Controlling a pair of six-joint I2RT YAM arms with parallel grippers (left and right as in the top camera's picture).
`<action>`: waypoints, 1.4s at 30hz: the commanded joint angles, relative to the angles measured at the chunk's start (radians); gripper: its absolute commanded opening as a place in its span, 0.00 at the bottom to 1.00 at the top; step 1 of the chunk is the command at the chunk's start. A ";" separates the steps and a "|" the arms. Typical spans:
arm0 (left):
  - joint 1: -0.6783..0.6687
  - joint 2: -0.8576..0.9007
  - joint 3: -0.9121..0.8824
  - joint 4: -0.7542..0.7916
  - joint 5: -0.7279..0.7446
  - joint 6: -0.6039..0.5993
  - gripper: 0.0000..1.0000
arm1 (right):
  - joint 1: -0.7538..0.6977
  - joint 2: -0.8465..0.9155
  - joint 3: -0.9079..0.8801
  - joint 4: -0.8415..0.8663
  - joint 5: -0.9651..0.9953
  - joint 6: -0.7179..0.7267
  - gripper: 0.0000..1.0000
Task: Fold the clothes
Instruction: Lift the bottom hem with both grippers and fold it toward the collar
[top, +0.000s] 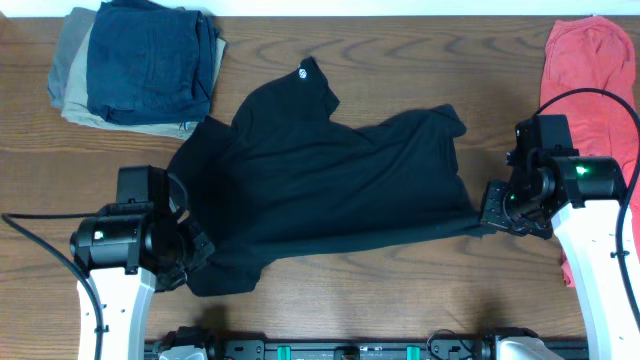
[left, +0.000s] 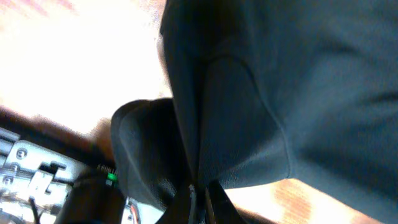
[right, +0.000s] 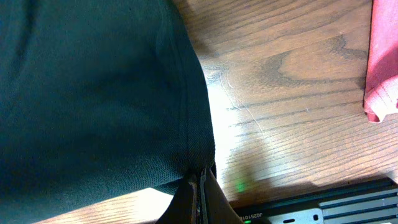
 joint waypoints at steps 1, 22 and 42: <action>0.002 -0.003 0.019 0.055 -0.005 0.013 0.06 | -0.008 -0.008 0.000 0.016 0.020 0.036 0.01; 0.002 0.234 0.019 0.564 -0.006 0.012 0.06 | -0.008 -0.004 -0.140 0.116 0.034 0.184 0.01; 0.002 0.448 0.018 0.774 -0.006 0.008 0.06 | -0.005 0.057 -0.166 0.434 0.072 0.186 0.01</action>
